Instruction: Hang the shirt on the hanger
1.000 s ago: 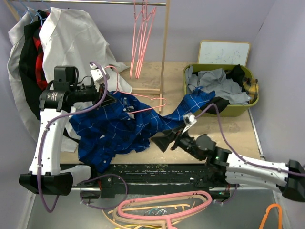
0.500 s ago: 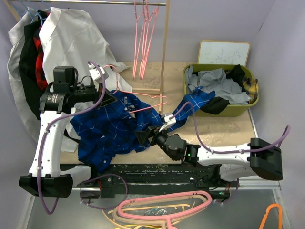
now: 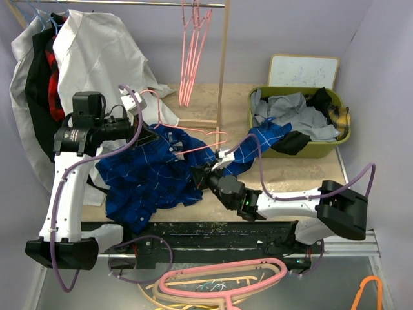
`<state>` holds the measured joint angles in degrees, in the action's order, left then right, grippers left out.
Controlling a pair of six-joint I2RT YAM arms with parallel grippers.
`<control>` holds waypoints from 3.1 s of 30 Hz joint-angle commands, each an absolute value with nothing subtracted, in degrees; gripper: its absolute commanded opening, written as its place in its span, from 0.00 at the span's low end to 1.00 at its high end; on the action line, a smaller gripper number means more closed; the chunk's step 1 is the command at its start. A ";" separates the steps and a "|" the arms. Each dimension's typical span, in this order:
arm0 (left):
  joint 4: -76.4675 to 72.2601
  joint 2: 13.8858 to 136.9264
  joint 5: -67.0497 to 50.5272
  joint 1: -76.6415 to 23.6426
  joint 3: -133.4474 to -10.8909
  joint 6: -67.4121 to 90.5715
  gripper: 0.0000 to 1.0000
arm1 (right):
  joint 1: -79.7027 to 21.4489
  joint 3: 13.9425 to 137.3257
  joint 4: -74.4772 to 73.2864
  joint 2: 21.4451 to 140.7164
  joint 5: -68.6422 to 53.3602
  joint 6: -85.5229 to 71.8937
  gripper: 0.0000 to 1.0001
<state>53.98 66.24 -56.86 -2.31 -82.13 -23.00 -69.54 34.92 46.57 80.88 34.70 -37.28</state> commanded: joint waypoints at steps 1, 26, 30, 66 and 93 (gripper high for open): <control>52.06 64.65 -59.79 -1.93 -82.47 -22.30 0.00 | -66.30 35.91 52.21 80.33 33.12 -38.52 0.00; 67.53 70.97 -43.17 -2.02 -97.86 -52.14 0.00 | -42.96 24.52 46.66 57.94 -0.22 -35.28 0.00; 63.64 71.34 -39.92 -2.02 -98.21 -50.17 0.00 | -42.88 26.99 38.19 57.30 -0.34 -33.49 0.00; 53.44 69.95 -24.22 -6.05 -89.49 -49.21 0.00 | -47.05 72.76 -12.39 66.50 -21.73 -29.54 0.00; 67.62 67.61 -48.18 -7.33 -90.67 -52.70 0.00 | -54.84 59.99 6.84 54.21 -6.23 -8.39 1.00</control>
